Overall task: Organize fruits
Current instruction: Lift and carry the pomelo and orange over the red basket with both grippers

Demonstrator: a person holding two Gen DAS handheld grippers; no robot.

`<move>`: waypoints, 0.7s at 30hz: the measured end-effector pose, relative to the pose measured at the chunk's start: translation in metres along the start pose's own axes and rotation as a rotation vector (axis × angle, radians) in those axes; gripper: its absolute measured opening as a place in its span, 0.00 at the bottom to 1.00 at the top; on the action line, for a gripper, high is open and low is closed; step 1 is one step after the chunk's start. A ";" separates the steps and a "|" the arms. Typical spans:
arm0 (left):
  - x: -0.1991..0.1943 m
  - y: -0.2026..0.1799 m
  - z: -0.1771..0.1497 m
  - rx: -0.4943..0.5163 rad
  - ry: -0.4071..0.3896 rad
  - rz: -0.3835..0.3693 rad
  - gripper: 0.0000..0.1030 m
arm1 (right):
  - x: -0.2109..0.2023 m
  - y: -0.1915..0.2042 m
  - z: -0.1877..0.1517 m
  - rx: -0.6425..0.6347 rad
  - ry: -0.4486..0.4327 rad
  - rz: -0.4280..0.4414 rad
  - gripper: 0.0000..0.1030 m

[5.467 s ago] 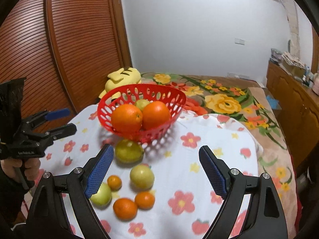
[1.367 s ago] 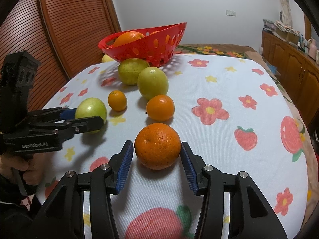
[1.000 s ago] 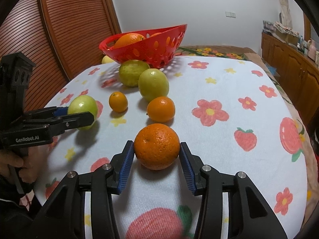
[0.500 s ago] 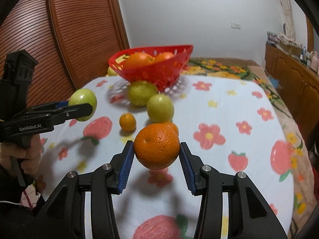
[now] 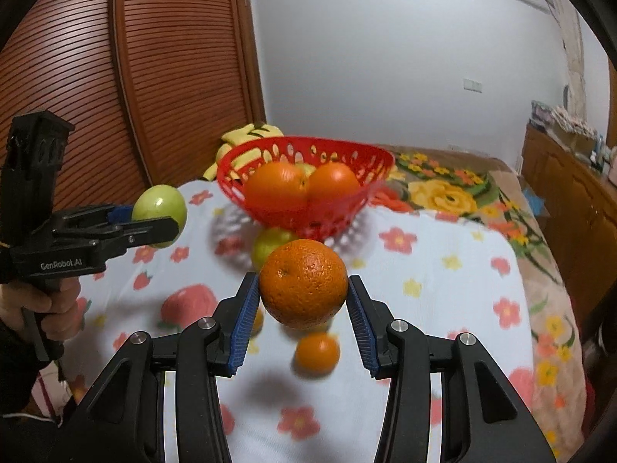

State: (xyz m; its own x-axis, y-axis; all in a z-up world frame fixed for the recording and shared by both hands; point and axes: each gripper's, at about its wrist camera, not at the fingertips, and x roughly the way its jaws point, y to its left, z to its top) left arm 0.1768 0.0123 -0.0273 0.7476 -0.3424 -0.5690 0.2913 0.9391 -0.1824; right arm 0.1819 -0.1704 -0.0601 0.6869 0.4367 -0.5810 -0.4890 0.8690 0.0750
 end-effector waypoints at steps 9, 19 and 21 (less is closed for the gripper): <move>0.019 0.019 0.029 -0.003 -0.006 0.030 0.52 | 0.037 -0.015 0.049 -0.034 -0.005 0.014 0.45; 0.046 0.041 0.058 -0.010 -0.009 0.052 0.52 | 0.079 -0.022 0.072 -0.075 0.034 0.047 0.45; 0.052 0.043 0.063 -0.009 -0.006 0.055 0.52 | 0.085 -0.023 0.075 -0.082 0.041 0.055 0.45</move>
State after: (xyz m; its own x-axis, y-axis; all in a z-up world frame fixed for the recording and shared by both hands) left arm 0.2660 0.0332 -0.0149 0.7659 -0.2906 -0.5736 0.2443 0.9567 -0.1585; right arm 0.2918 -0.1358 -0.0501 0.6363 0.4718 -0.6103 -0.5688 0.8214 0.0420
